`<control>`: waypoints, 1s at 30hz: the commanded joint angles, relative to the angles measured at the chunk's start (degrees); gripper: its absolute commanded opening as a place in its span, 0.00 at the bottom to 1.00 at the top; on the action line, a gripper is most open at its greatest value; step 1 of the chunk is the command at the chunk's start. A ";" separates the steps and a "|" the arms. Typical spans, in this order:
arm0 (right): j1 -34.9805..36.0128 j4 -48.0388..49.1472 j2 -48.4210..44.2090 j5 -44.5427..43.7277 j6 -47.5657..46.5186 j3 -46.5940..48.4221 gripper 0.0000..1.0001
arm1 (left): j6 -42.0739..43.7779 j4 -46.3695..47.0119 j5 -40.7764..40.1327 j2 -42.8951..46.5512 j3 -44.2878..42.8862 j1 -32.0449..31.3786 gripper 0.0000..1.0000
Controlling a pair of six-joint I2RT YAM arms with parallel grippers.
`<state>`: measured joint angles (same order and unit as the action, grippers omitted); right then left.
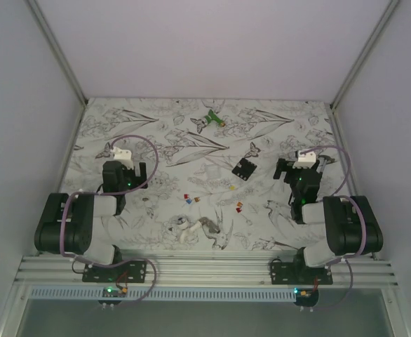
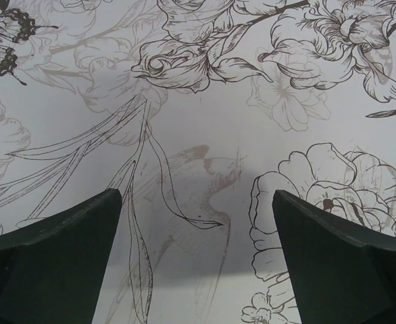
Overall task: Snap on the fuse box
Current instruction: Adjust the fuse box base at the center of the board.
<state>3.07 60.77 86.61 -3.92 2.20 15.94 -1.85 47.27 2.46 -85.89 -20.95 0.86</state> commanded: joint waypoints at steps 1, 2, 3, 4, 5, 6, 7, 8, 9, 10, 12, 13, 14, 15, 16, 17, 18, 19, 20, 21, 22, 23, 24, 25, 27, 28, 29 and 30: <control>-0.43 1.19 -1.00 0.14 0.26 0.10 1.00 | 0.00 -0.07 0.45 -0.43 -0.78 0.37 1.00; -0.39 1.24 -1.00 0.12 0.24 0.09 1.00 | 0.01 -0.09 0.52 -0.47 -0.83 0.30 1.00; -0.43 1.30 -1.05 0.12 0.18 0.06 1.00 | 0.08 -0.07 0.44 -0.45 -0.88 0.28 1.00; -0.37 1.35 -1.11 0.14 0.18 -0.01 0.99 | 0.14 -0.07 0.24 -0.50 -0.92 0.20 1.00; -0.37 1.36 -1.11 0.14 0.18 -0.03 1.00 | 0.28 -0.07 0.00 -0.57 -0.91 0.05 1.00; -0.43 1.41 -1.09 0.14 0.17 -0.04 1.00 | 0.27 -0.07 -0.17 -0.54 -0.87 -0.06 1.00; -0.43 1.44 -1.11 0.19 0.18 -0.04 1.00 | 0.59 -0.16 0.42 -0.44 -0.94 -0.07 1.00; -0.43 1.56 -1.14 0.26 0.13 -0.11 1.00 | 0.92 -0.23 0.88 -0.35 -0.95 -0.15 1.00; -0.42 0.52 -1.51 0.80 -0.09 0.25 1.00 | 0.92 -0.24 0.96 -0.26 -0.86 -0.22 1.00; -0.43 -0.96 -2.06 1.23 -0.35 1.27 1.00 | 0.96 -0.24 0.95 -0.26 -0.88 -0.19 1.00; -0.38 -8.04 -4.09 1.77 -0.62 4.64 1.00 | 0.88 -0.33 0.96 -0.19 -0.89 -0.17 1.00; -0.36 -13.03 -4.84 2.00 -0.27 6.74 1.00 | 0.95 -0.53 0.85 -0.07 -1.15 -0.21 1.00; -0.35 -16.85 -5.28 2.48 -0.19 8.44 1.00 | 0.89 -2.26 0.58 0.64 -2.03 -0.20 1.00; -0.09 -20.13 -5.49 2.82 -0.06 9.57 1.00 | 0.62 -6.66 0.00 1.96 -3.37 -0.24 1.00; 0.37 -21.88 -5.75 2.54 0.19 10.23 1.00 | 0.09 -10.32 -0.79 3.24 -4.72 -0.24 1.00; 0.89 -23.86 -6.13 1.99 0.69 11.02 1.00 | -0.30 -13.26 -1.68 4.24 -5.88 -0.20 1.00; 1.35 -26.01 -6.54 1.69 1.56 12.04 1.00 | -0.56 -15.15 -2.30 5.04 -6.61 -0.19 1.00; 2.02 -28.70 -6.68 1.34 2.69 13.68 1.00 | -0.72 -17.04 -2.68 6.26 -7.43 -0.29 1.00; 2.42 -31.17 -6.80 1.24 3.51 14.69 1.00 | -0.66 -18.07 -2.71 7.32 -7.79 -0.26 1.00; 3.74 -33.90 -6.87 -0.18 3.38 16.19 1.00 | -0.90 -19.29 -2.91 8.53 -8.27 -0.25 1.00; 5.22 -36.31 -6.95 -2.49 3.62 18.31 1.00 | -2.65 -21.16 -4.10 9.90 -8.95 -0.31 1.00; 6.88 -38.20 -6.98 -3.63 4.63 19.74 1.00 | -6.49 -23.26 -6.89 11.49 -10.22 -0.33 1.00; 7.46 -40.00 -6.93 -3.93 6.13 20.70 1.00 | -10.81 -26.31 -9.99 12.39 -11.68 -0.20 1.00; 8.11 -42.45 -6.64 -4.11 9.48 22.71 1.00 | -13.08 -29.79 -11.52 14.81 -13.27 -0.25 1.00; 9.16 -46.35 -5.18 -4.33 14.36 26.03 1.00 | -15.00 -33.27 -10.23 16.37 -15.10 -0.33 1.00; 9.97 -47.99 -4.07 -5.01 15.73 27.51 1.00 | -16.43 -34.04 -9.08 17.05 -15.26 -0.34 1.00; 11.23 -49.12 -2.92 -6.09 16.84 28.71 1.00 | -17.97 -34.42 -6.86 17.56 -15.22 -0.34 1.00; 12.55 -49.91 -1.65 -7.33 17.52 29.78 1.00 | -19.55 -34.57 -3.95 17.86 -15.07 -0.40 1.00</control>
<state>12.14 19.94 81.52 -6.46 11.46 40.27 -12.67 20.45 -4.84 -70.24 -34.94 0.73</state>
